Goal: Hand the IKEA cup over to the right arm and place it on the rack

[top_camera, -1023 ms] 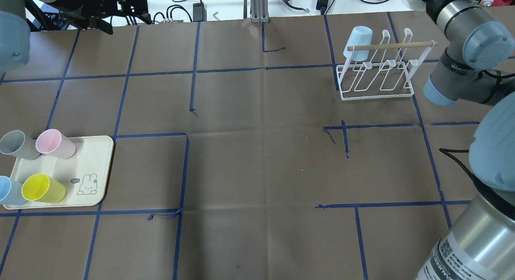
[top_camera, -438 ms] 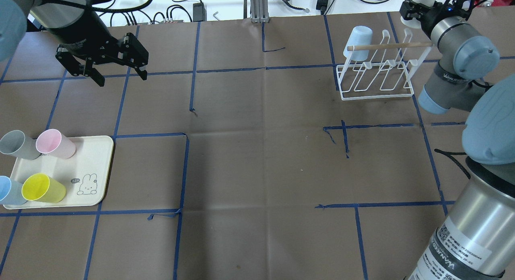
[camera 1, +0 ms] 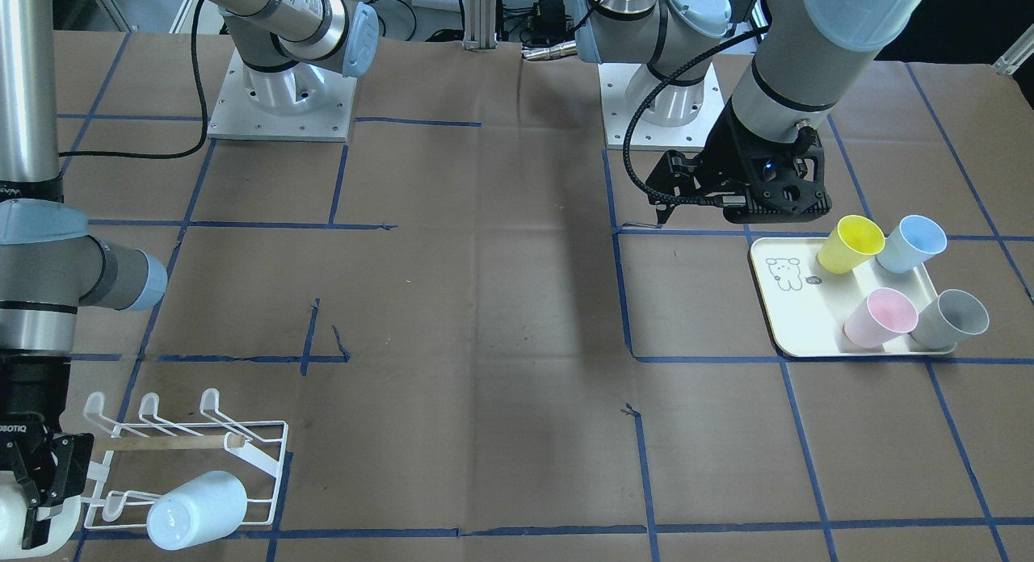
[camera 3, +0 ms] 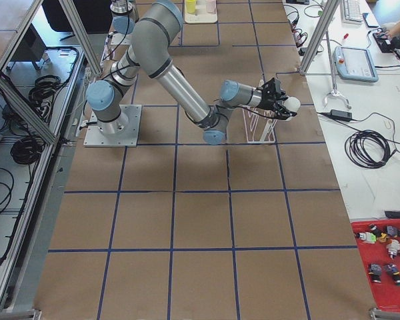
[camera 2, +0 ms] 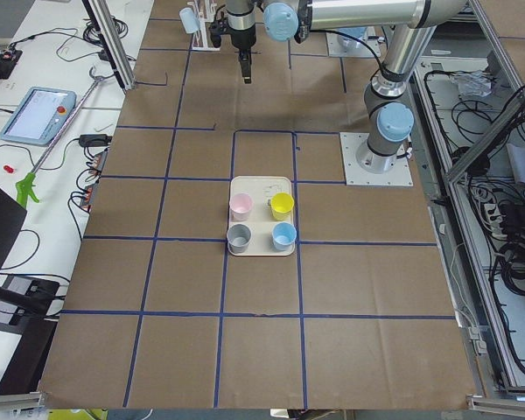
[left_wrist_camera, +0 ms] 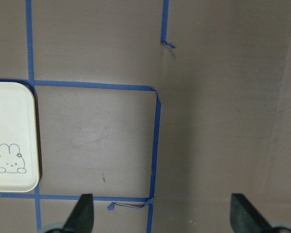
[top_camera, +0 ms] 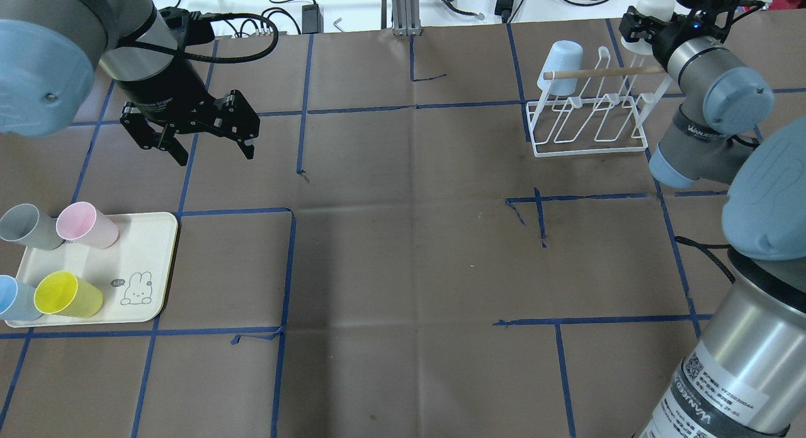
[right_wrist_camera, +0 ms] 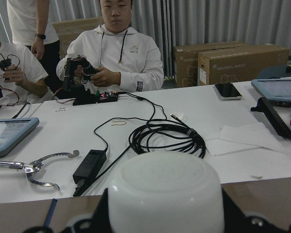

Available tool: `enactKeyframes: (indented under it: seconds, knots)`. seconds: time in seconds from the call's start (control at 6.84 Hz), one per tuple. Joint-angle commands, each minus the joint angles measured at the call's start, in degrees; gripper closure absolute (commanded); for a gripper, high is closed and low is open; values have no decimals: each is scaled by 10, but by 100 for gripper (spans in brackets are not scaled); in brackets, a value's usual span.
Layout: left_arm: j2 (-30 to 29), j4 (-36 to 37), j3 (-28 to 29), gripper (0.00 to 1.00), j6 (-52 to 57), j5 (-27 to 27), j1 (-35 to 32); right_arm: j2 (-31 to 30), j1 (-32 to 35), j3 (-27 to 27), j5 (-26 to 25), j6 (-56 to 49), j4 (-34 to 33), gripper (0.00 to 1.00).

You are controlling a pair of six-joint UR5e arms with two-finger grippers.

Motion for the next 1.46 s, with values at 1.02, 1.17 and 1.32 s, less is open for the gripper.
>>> enactKeyframes:
  seconds: [1.02,1.17,1.32]
  knots:
    - [14,27,7,1,1,12,1,-75,0,16,1,5,11,0]
    - [15,27,7,1,1,14,0,-122,1,16,4,5,89,0]
    - [17,27,7,0,1,12,0,-168,10,13,8,5,215,0]
